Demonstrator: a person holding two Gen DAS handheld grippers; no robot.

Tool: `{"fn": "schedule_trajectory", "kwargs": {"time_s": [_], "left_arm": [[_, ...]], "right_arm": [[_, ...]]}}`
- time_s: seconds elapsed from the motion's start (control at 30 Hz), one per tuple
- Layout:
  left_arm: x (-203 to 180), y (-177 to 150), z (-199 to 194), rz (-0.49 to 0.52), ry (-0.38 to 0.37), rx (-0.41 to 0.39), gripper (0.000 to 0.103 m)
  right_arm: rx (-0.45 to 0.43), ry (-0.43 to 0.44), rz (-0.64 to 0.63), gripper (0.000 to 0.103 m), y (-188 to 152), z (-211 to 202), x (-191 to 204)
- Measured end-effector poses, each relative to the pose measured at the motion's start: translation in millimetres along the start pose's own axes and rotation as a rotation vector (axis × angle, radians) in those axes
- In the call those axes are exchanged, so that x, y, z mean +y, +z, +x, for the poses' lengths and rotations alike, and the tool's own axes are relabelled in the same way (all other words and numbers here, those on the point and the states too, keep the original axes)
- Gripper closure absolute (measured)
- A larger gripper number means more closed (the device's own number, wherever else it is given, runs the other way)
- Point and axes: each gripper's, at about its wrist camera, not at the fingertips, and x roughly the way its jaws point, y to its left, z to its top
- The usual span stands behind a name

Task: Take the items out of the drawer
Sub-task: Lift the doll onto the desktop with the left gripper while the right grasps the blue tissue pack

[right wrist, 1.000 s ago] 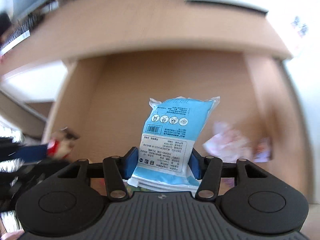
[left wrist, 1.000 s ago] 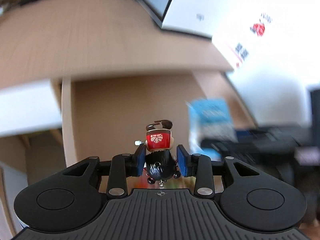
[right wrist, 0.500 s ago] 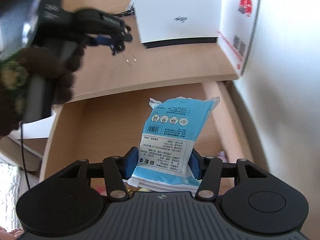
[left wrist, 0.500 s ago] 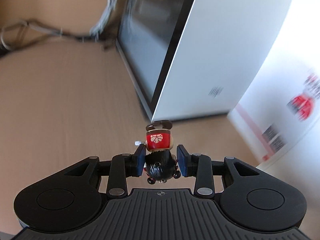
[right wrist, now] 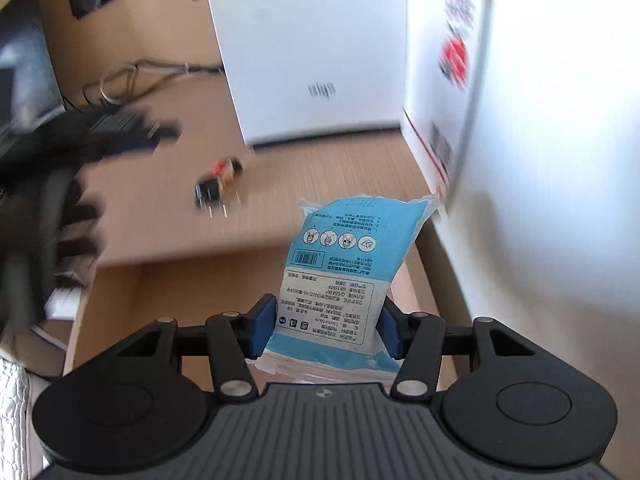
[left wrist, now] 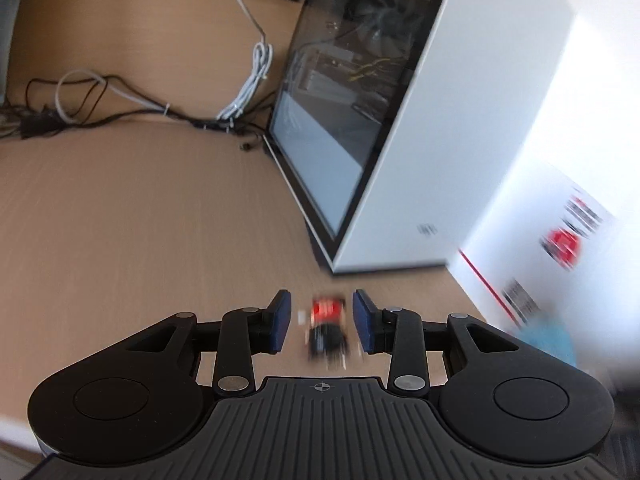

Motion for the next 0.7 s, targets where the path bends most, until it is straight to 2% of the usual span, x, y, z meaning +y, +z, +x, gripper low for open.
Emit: {"fn": "schedule_trajectory", "kwargs": {"time_s": [0.1, 0.17, 0.3, 0.4, 0.47, 0.57, 0.7], "left_arm": [[6.7, -30.5, -28.7, -0.001, -0.008, 0.077, 0.066], [12.9, -53.7, -38.3, -0.030, -0.004, 0.147, 0.066], [20.9, -90.5, -55.6, -0.103, 0.024, 0.240, 0.066], [25.1, -106.3, -67.2, -0.089, 0.048, 0.282, 0.066], [26.1, -112.8, -72.2, -0.054, 0.052, 0.316, 0.066], [31.2, -118.8, -73.1, -0.041, 0.051, 0.369, 0.066], [31.5, -128.7, -51.3, -0.011, 0.065, 0.544, 0.066]], "right_arm": [[-0.060, 0.051, -0.030, 0.050, 34.0, 22.1, 4.5], [-0.063, 0.082, -0.039, 0.050, 54.6, 46.9, 9.6], [0.000, 0.166, 0.002, 0.050, 76.2, 106.7, 13.4], [0.055, 0.171, 0.002, 0.048, 76.2, 137.3, 18.0], [0.034, 0.159, -0.020, 0.044, 73.9, 136.0, 20.5], [-0.007, 0.160, -0.017, 0.027, 70.2, 114.2, 17.5], [-0.072, 0.125, -0.063, 0.019, 49.5, 60.3, 16.3]]}}
